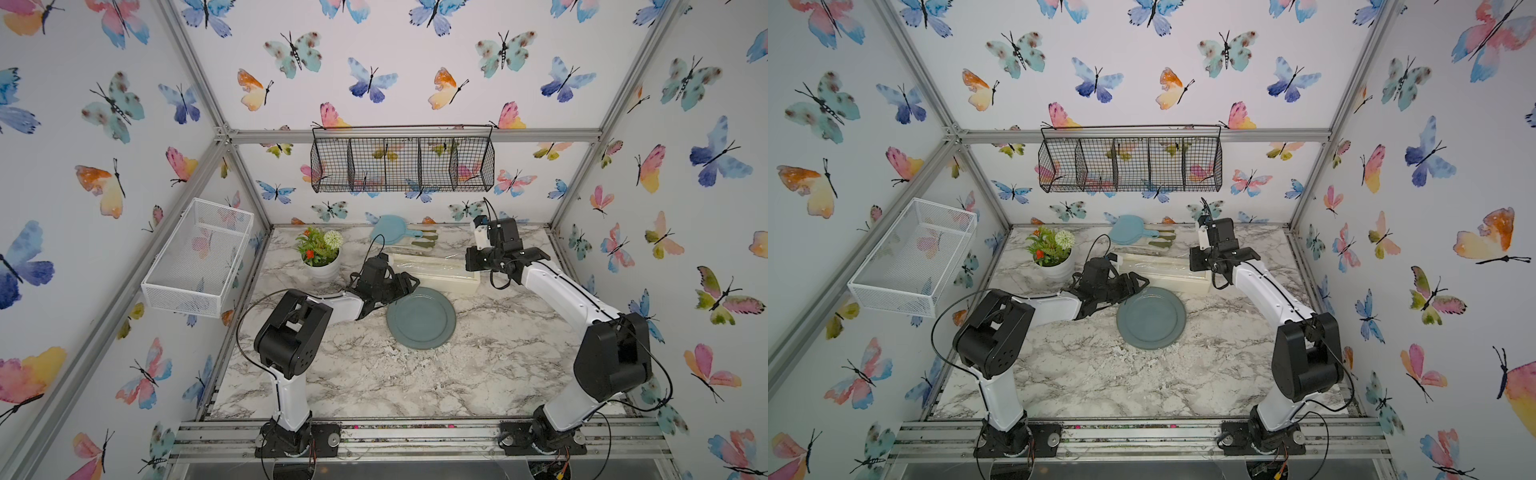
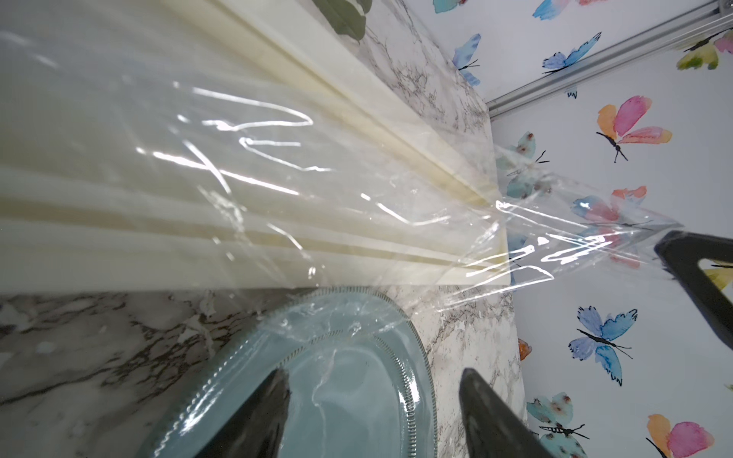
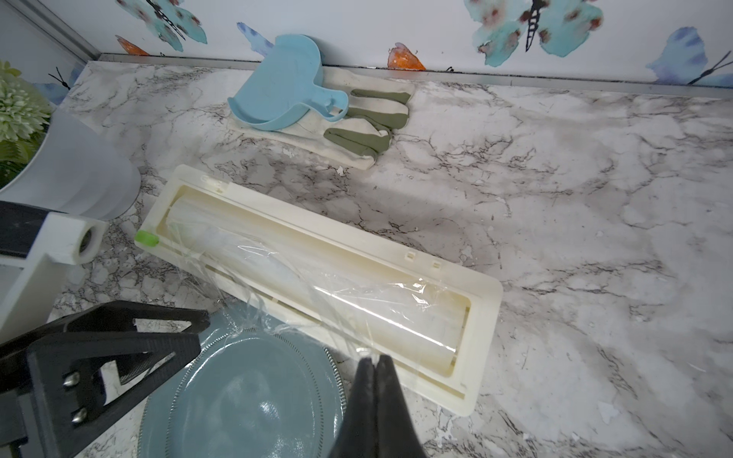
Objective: Wrap the plate with plastic wrap
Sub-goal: Pull the plastic wrap from the plastic wrap cutting box.
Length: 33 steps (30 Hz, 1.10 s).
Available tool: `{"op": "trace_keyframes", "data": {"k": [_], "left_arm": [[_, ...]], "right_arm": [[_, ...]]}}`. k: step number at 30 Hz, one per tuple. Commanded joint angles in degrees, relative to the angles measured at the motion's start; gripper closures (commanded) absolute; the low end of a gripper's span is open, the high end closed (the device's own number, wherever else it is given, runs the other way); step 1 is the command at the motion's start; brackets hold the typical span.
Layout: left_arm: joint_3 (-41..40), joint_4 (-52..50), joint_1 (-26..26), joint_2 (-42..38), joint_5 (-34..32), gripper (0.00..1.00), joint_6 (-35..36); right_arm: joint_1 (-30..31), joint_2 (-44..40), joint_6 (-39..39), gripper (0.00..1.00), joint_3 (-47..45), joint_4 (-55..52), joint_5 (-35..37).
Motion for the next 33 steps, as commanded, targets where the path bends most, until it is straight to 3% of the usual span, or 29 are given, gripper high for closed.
{"op": "trace_keyframes", "data": {"k": [1,8,14,24,28,31,33], "left_arm": [[0.7,3.1,-0.2,2.8,0.0,0.34,-0.3],[-0.2,8.6,-0.2,4.7,0.0,0.37,-2.8],[-2.6,19.6,-0.5,7.2,0.5,0.38,-7.9],[-1.0,22.3,-0.9,10.3,1.0,0.47,-10.3],[-1.4,23.9,-0.9,10.1,1.0,0.61,-10.7],[-1.4,24.0,-0.9,9.6,1.4,0.86,-10.8],[-1.6,23.9,-0.9,8.7,1.8,0.95,-10.8]], "right_arm": [[-0.4,-0.8,0.4,0.98,0.0,0.6,-0.9],[-0.4,-0.8,0.3,0.98,-0.1,0.7,-1.0],[-0.4,-0.4,0.4,0.98,-0.1,0.9,-1.6],[-0.4,0.0,0.3,0.98,0.6,0.8,-1.4],[-0.4,0.3,0.3,0.98,0.4,1.0,-1.9],[-0.4,0.4,0.3,0.98,0.1,1.1,-1.7],[-0.4,0.3,0.3,0.98,0.1,1.1,-1.6]]}}
